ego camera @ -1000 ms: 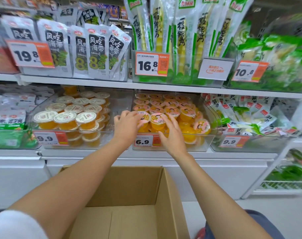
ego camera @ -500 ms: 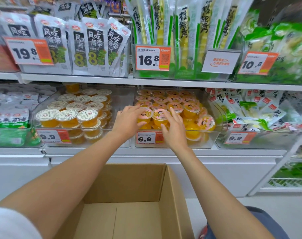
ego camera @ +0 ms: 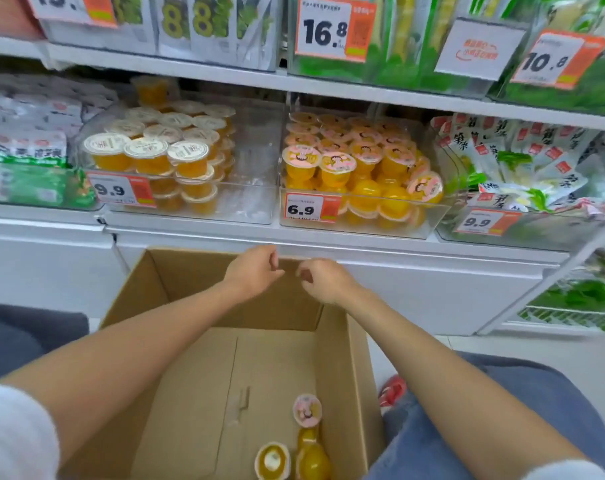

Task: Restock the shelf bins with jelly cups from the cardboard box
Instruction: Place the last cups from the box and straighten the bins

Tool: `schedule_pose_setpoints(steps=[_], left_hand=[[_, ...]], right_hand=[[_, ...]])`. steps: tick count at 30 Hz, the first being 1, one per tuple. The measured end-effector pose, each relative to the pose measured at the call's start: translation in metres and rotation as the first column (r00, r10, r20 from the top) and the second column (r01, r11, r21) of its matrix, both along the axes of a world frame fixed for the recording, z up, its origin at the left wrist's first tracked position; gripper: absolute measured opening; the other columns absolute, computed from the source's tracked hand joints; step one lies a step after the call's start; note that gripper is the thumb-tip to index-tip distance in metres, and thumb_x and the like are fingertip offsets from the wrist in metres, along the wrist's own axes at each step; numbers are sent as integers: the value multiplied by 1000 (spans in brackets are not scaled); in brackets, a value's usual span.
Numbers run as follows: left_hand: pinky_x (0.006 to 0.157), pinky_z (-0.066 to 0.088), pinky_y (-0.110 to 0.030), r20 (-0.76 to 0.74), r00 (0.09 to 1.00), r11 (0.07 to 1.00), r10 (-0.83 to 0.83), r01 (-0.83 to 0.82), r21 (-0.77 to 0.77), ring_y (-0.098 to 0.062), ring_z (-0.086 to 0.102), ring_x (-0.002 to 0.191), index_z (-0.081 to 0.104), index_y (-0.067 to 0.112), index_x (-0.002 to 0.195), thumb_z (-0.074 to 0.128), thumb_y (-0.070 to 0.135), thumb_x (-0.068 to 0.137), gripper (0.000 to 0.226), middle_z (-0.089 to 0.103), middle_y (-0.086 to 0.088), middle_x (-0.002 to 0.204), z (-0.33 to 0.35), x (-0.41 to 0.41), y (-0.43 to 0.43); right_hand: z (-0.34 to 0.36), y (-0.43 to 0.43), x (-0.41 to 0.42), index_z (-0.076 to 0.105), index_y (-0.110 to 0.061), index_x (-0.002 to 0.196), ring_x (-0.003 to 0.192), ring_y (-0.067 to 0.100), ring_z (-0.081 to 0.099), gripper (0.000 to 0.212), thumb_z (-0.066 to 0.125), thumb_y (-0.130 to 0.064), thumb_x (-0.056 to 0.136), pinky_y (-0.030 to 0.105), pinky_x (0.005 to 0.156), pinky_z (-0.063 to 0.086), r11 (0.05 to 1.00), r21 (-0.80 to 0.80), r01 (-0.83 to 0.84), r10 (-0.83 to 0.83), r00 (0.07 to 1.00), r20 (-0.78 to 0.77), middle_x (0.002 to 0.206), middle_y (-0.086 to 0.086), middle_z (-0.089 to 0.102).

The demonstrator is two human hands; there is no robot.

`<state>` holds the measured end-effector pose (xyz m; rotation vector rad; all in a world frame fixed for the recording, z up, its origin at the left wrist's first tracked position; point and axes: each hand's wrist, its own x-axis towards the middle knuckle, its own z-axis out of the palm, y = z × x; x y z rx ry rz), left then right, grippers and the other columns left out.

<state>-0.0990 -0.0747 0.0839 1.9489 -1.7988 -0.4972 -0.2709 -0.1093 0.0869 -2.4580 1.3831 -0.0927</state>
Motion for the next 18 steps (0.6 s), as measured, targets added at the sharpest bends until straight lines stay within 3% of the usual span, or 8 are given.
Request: schedule_pose_setpoints(steps=[3,7,9,12,14,16,18], left_hand=[[77,53,-32,-14,1000,951,-5,10,308,-19,62,81,51,24,71,70,29,79,22,60,7,78,-63,13,26],[79,51,-30,-51,997,790,-50,71,609,-24,66,95,57,21,72,65,20,77,10,69,-4,92,-155,20,68],[85,48,-26,-72,991,669,-114,130,732,-23,64,103,66,18,88,69,20,81,7,67,-5,104,-194,19,90],[88,45,-24,-166,974,513,-154,223,829,-21,59,109,62,10,117,75,23,81,41,59,-6,119,-242,10,116],[86,41,-19,-211,960,439,-182,272,857,-22,55,117,55,9,128,75,27,82,54,55,-5,132,-258,-4,128],[86,36,-16,-279,944,369,-178,327,870,-22,51,124,48,10,135,74,33,82,63,51,-4,139,-269,-18,138],[96,38,-19,-317,932,354,-174,360,863,-19,50,124,46,21,138,79,44,73,77,49,1,142,-279,-27,146]], right_hand=[[-64,21,2,68,-12,112,108,25,60,28,54,-12,88,29,87,46,943,332,5,62,979,-192,117,8,66],[-148,48,2,65,-7,113,101,28,63,31,50,-6,87,36,87,53,843,531,88,178,885,-430,117,11,65],[-194,57,3,64,-4,114,95,29,63,31,53,-8,85,38,85,53,785,607,126,252,830,-497,115,12,65],[-228,71,11,69,-5,100,88,28,64,20,64,-7,80,34,75,54,749,647,144,335,760,-557,103,13,68],[-243,76,13,64,-2,110,99,30,62,27,58,-3,84,30,74,47,741,648,174,320,757,-569,113,15,64],[-258,80,10,56,-2,123,111,31,57,35,49,-7,89,32,83,47,751,620,226,251,772,-584,129,16,56],[-270,83,6,49,-7,133,124,32,49,41,46,-16,93,35,98,45,759,593,268,182,787,-590,139,17,46]])
